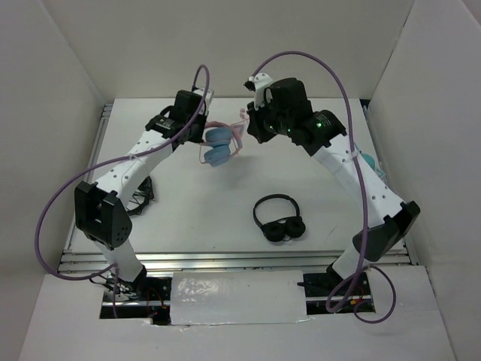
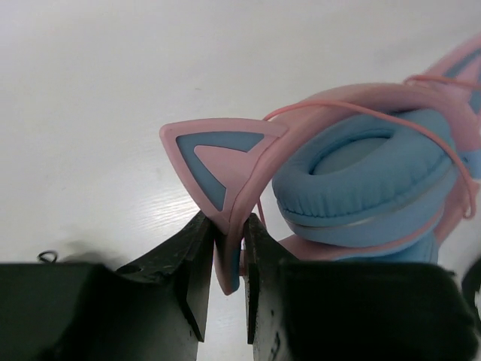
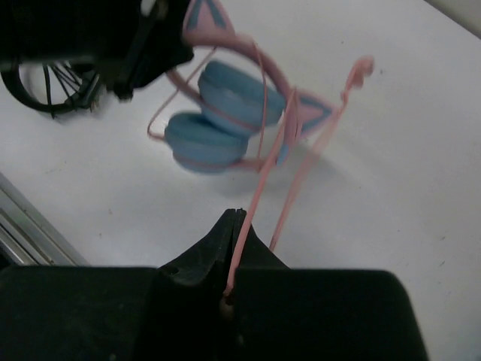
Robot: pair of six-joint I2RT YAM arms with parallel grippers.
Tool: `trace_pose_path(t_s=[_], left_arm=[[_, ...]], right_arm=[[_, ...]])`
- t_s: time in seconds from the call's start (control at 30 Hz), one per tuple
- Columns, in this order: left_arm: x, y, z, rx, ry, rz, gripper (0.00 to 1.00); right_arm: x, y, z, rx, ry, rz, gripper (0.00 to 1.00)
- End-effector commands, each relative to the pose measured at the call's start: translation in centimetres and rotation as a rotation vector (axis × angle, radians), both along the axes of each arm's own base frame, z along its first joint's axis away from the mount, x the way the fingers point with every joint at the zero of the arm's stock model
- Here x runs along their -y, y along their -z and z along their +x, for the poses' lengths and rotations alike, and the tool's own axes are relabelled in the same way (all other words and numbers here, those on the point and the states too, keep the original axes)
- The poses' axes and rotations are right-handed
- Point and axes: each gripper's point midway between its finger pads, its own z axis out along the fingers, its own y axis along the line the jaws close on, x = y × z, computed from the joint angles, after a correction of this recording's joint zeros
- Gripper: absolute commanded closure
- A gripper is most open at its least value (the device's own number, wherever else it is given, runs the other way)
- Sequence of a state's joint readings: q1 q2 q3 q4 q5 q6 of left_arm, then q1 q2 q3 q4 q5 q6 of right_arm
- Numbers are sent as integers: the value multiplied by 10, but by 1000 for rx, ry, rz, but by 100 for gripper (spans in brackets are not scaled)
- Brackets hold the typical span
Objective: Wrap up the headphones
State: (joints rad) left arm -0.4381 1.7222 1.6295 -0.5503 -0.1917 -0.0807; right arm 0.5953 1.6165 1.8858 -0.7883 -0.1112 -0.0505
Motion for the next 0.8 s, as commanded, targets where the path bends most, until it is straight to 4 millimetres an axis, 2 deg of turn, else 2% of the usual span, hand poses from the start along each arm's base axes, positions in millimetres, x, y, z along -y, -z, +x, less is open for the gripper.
trace_pose_path(t_s=[0.0,0.07,0.13,0.2,0.53,0.57,0.67,0.77], left_arm=[[-40,-54,24,158,-283,-27,100],[-56,-70,27,206,-367,-11,100],[-63,-88,28,251,-404,-31,100],[-73,-103,29,300,-455,-49,100],[-121,-170,16,471,-675,-1,100],[-123,-172,16,476,-671,-13,100],[-109,-185,14,494,-561,-110,100],[-98,-200,1,525,-454,-219,100]], right_arm=[[1,-28,-24,73,14,65,100],[-1,-26,-32,72,1,73,100],[-11,-27,-42,75,-41,93,100],[-26,-15,-54,43,-108,99,100],[-59,41,-62,-120,-159,84,100],[-61,48,-61,-134,-162,81,100],[-72,58,-60,-153,-204,100,100],[-81,71,-49,-157,-224,128,100]])
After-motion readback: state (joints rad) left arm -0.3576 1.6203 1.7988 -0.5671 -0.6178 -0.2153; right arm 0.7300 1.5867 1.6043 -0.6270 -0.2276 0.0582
